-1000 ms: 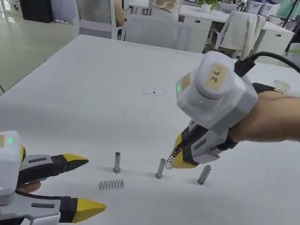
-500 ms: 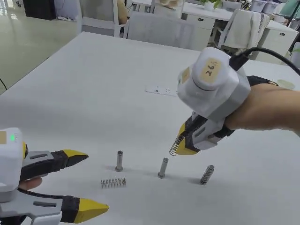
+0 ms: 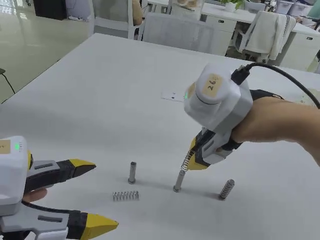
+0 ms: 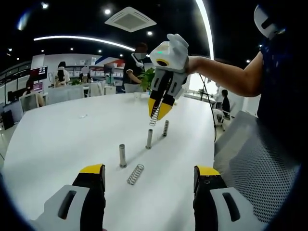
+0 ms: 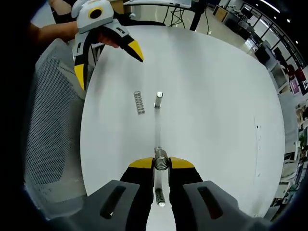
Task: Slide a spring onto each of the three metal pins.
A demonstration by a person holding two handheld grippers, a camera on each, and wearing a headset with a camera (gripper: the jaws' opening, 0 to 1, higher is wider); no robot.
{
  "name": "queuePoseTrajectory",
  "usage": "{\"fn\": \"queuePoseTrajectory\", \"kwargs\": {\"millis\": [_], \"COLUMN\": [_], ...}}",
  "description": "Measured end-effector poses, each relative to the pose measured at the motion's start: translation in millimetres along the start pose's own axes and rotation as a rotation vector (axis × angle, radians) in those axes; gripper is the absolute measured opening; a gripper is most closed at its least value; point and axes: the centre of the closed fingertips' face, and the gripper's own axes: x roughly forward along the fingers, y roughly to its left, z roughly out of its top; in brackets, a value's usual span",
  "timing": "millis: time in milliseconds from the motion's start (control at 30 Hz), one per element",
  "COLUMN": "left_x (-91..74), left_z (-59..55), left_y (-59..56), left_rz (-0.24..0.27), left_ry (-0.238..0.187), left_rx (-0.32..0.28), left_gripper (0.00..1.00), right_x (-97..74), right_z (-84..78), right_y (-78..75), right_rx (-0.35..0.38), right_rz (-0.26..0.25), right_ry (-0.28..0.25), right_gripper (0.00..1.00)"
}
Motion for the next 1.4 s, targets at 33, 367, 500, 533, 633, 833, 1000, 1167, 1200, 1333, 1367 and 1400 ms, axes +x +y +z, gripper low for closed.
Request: {"fn": "queuePoseTrajectory", "kwargs": {"millis": [33, 367, 500, 533, 633, 833, 1000, 1167, 1200, 1333, 1367, 1400], "left_x": [-0.1, 0.6, 0.3, 0.4, 0.9, 1.9, 2.8, 4.3, 4.6, 5.6, 5.7, 6.0], "left_z": [0.0, -0.3, -1.1, -1.2, -2.0, -3.2, -3.8, -4.8, -5.2, -7.1, -7.2, -7.2], "left_y": [0.2, 2.3, 3.3, 3.4, 2.8, 2.1, 1.8, 1.1, 1.0, 0.8, 0.6, 0.1], "left_rz": [0.000, -0.001, -0.001, -0.001, -0.003, -0.008, -0.011, -0.014, -0.015, -0.016, -0.017, -0.018], "left_ry": [0.000, 0.003, 0.003, 0.003, 0.005, 0.009, 0.013, 0.017, 0.018, 0.022, 0.023, 0.023], "left_rx": [-0.001, -0.002, -0.004, -0.004, -0.003, -0.004, -0.001, 0.001, 0.001, 0.000, -0.001, -0.001], "left_gripper": [0.71, 0.71, 0.70, 0.70, 0.70, 0.69, 0.68, 0.68, 0.67, 0.67, 0.67, 0.66], "right_x": [0.9, 11.5, 15.0, 17.1, 21.7, 33.4, 44.9, 55.1, 56.9, 60.8, 61.9, 63.6], "right_z": [0.1, -3.6, -4.5, -4.9, -6.5, -9.4, -13.1, -18.1, -19.2, -21.9, -22.5, -24.0], "right_y": [-0.2, -0.7, -0.2, 0.1, 0.3, 1.7, 3.1, 4.4, 4.0, 3.5, 3.6, 4.0], "right_rx": [0.000, -0.001, 0.004, 0.007, 0.008, 0.015, 0.012, 0.018, 0.019, 0.034, 0.037, 0.039], "right_rz": [0.001, 0.018, 0.022, 0.025, 0.027, 0.028, 0.024, 0.025, 0.023, 0.021, 0.022, 0.024], "right_ry": [0.001, 0.026, 0.028, 0.028, 0.033, 0.037, 0.049, 0.063, 0.063, 0.060, 0.061, 0.064], "right_gripper": [0.08, 0.08, 0.08, 0.09, 0.09, 0.09, 0.09, 0.09, 0.09, 0.09, 0.09, 0.09]}}
